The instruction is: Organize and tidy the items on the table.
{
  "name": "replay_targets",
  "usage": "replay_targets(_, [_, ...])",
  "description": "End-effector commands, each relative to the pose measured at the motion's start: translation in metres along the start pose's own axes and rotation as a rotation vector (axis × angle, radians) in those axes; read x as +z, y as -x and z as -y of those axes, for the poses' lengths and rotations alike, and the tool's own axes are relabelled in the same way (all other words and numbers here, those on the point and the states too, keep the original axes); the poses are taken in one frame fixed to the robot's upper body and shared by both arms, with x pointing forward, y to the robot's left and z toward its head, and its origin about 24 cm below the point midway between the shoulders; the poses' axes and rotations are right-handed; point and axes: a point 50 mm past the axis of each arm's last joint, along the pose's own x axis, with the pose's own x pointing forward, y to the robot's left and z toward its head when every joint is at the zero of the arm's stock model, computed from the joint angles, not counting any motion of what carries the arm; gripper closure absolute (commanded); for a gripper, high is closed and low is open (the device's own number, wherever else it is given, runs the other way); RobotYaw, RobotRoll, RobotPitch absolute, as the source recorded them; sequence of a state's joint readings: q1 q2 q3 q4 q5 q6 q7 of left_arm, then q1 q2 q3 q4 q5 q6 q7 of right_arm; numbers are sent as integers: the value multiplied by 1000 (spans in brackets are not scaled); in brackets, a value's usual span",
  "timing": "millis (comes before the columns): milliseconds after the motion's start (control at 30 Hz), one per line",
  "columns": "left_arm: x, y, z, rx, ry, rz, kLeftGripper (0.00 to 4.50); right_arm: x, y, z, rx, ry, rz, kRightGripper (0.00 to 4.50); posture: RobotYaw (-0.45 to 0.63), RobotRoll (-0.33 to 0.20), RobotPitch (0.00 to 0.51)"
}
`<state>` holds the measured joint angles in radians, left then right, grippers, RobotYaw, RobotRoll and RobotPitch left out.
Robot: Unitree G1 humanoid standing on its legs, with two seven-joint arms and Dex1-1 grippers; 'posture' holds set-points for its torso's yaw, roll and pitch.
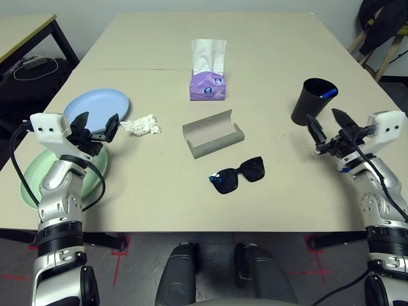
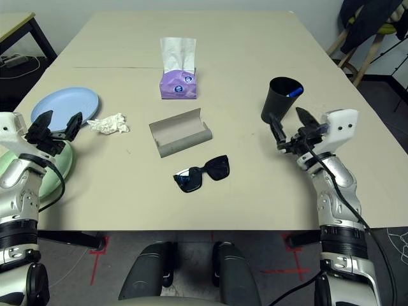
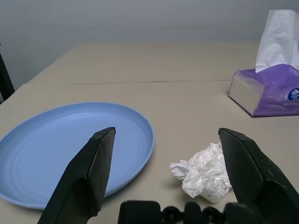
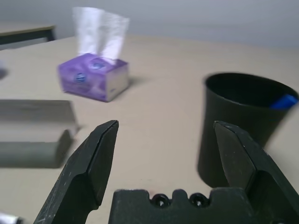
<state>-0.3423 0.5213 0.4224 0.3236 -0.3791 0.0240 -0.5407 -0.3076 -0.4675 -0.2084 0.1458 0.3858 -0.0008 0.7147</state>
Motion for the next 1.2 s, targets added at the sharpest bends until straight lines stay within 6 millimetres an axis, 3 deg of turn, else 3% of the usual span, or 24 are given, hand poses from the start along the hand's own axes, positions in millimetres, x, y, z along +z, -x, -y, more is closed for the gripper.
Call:
replay_targets(33, [0, 2, -1, -9, -11, -17, 0, 11, -10, -16, 206, 26, 20, 37, 92, 0, 126])
replay_targets(433, [-1, 2, 1, 59, -35, -6, 0, 13, -2, -42, 726, 66, -96, 37, 110, 0, 121])
replay_targets(600, [-2, 2, 4, 55, -34, -3, 0, 13, 0, -44, 789, 107, -77, 37, 113, 0, 118])
replay_targets(833, [-3, 3, 8, 40, -32, -8, 0, 16, -13, -50, 823, 200, -15, 37, 120, 0, 123])
replay_targets(1200, [1, 4, 13, 21, -34, -3, 0, 22, -21, -54, 910, 158, -38, 37, 140, 0, 136])
